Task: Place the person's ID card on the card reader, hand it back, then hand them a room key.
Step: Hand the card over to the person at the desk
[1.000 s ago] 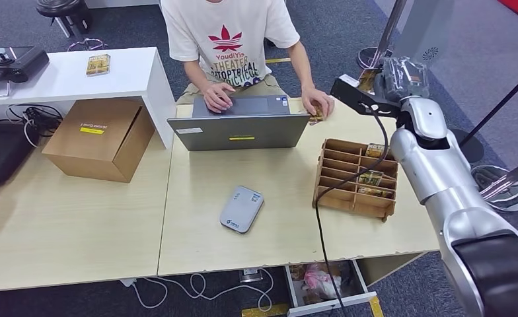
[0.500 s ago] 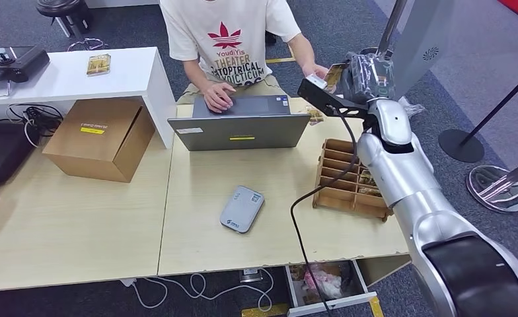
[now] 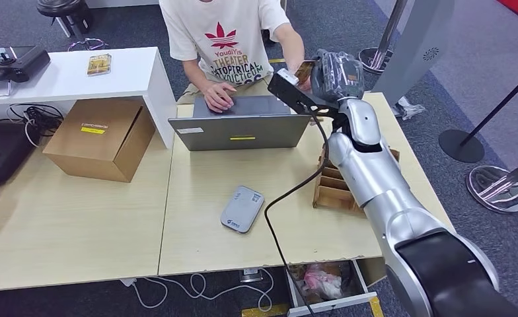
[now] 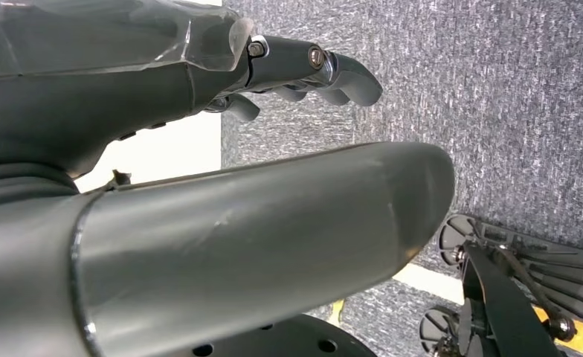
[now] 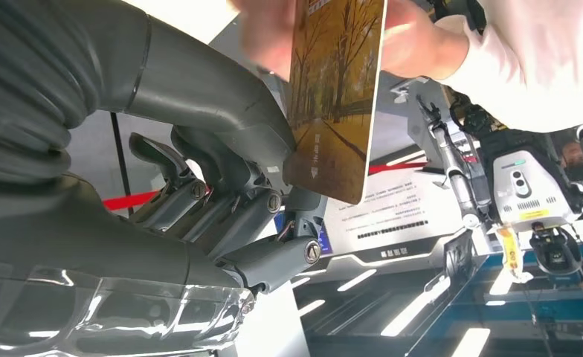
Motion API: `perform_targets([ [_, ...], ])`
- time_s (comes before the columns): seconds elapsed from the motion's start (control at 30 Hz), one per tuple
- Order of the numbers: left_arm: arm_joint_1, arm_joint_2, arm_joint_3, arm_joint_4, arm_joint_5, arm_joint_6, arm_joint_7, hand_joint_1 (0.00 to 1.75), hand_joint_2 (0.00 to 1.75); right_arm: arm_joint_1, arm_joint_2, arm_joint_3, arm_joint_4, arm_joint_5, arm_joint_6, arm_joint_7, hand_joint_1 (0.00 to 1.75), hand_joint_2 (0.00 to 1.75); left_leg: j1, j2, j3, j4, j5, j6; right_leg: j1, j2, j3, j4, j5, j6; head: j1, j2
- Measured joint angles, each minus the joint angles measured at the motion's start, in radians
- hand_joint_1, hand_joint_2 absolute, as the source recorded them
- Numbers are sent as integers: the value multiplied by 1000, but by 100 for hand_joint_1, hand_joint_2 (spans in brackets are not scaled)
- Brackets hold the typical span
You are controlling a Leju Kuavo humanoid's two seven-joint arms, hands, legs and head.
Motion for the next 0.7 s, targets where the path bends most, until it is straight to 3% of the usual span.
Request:
perform_targets([
  [0.33, 0, -1, -1, 0, 12, 15, 14, 0, 0, -18, 36, -3, 51, 6, -3, -11, 170, 175, 0, 0, 0, 0, 0, 0, 0, 0, 0, 0, 0, 0, 0, 0],
  [0.47, 0, -3, -1, 0, 18, 20, 18, 0, 0, -21, 42, -4, 66, 10, -3, -10, 7, 175, 0, 0, 0, 0, 0, 0, 0, 0, 0, 0, 0, 0, 0, 0],
  [0.5, 0, -4, -1, 0, 19, 21, 18, 0, 0, -22, 44, -4, 69, 10, -2, -10, 0, 175, 0, 0, 0, 0, 0, 0, 0, 0, 0, 0, 0, 0, 0, 0],
  [0.7, 0, -4, -1, 0, 23, 21, 19, 0, 0, -24, 49, -6, 89, 16, -2, -11, 0, 175, 0, 0, 0, 0, 0, 0, 0, 0, 0, 0, 0, 0, 0, 0],
])
